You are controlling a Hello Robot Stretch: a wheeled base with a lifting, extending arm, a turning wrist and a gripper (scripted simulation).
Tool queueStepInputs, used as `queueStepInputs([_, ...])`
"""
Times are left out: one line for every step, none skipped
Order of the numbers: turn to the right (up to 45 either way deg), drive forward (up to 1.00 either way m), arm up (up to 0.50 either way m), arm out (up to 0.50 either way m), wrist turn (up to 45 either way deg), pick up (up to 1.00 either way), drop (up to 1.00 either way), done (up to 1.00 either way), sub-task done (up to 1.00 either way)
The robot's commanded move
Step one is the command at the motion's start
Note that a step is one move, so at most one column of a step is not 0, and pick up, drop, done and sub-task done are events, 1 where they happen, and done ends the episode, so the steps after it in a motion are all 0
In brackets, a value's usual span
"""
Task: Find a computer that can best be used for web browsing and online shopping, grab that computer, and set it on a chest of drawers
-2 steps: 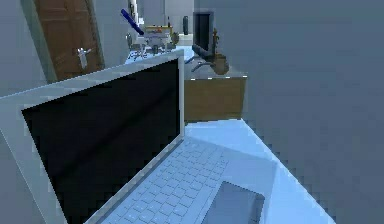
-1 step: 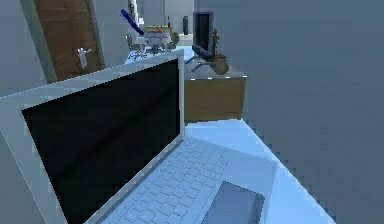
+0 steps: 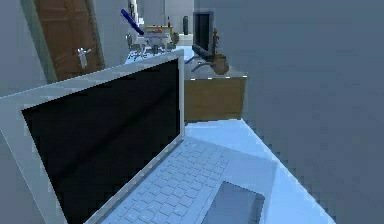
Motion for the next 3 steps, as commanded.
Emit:
queueStepInputs([42.0,0.0,0.0,0.0,0.0,0.0,0.0,0.0,0.0])
queueStepInputs([-45.0,0.0,0.0,0.0,0.0,0.0,0.0,0.0,0.0])
queueStepInputs([-45.0,0.0,0.0,0.0,0.0,0.0,0.0,0.0,0.0])
